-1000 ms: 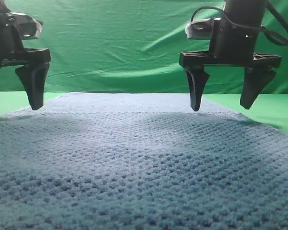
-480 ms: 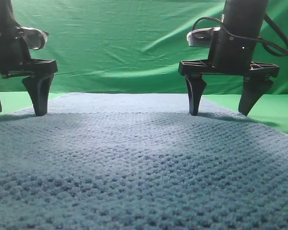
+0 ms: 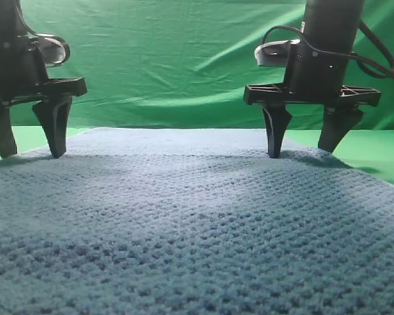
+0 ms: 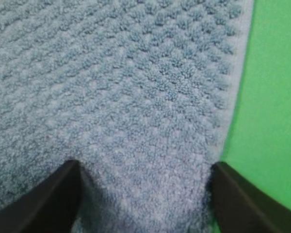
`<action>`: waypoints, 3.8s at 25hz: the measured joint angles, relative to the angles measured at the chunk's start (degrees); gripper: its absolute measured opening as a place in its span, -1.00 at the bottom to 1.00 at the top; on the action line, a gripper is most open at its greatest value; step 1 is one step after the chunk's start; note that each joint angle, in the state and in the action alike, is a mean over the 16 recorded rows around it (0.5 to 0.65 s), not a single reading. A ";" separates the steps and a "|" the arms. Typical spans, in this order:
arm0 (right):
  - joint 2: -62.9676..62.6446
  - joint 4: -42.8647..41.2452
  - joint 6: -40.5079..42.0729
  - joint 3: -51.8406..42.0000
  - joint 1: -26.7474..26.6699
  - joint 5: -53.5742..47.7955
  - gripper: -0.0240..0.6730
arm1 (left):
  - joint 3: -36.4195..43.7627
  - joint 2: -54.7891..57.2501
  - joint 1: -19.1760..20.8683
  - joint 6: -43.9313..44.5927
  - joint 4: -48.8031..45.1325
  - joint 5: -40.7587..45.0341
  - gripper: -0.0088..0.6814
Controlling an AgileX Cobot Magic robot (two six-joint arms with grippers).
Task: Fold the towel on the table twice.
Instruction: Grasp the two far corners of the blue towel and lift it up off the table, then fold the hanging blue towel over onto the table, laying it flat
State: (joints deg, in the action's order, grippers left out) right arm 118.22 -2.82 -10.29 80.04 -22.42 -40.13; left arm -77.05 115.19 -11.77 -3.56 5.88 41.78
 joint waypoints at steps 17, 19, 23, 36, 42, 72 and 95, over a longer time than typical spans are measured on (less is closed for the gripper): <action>-0.29 1.29 0.09 1.86 -0.16 -1.26 -0.93 | -6.52 2.34 -0.12 1.17 2.05 8.58 -0.97; -0.76 1.04 0.47 3.31 -0.17 -2.20 -0.93 | -8.71 1.92 -0.15 1.17 1.83 9.97 -0.97; -1.86 0.43 1.61 8.78 -0.19 -4.40 -0.93 | -15.32 0.49 -0.23 1.04 1.32 12.55 -0.97; -4.19 -2.25 6.70 41.08 -0.08 -5.95 -0.93 | -47.05 -3.78 -0.47 0.76 -0.88 14.43 -0.97; -4.00 -3.86 8.93 47.32 0.22 -6.14 -0.93 | -54.13 -3.31 -0.48 -0.10 -2.87 15.49 -0.97; -24.48 -7.44 2.61 11.19 -0.16 -9.17 -0.93 | -21.44 -21.71 -4.70 -3.22 -6.32 11.98 -0.97; -55.63 -5.66 -11.80 -31.17 -15.02 -7.03 -0.93 | 40.00 -67.56 -5.86 -3.89 6.69 0.67 -0.97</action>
State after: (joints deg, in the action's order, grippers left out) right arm 62.59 -8.48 -22.09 48.86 -37.44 -47.16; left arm -37.05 47.63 -17.63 -7.45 12.57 42.45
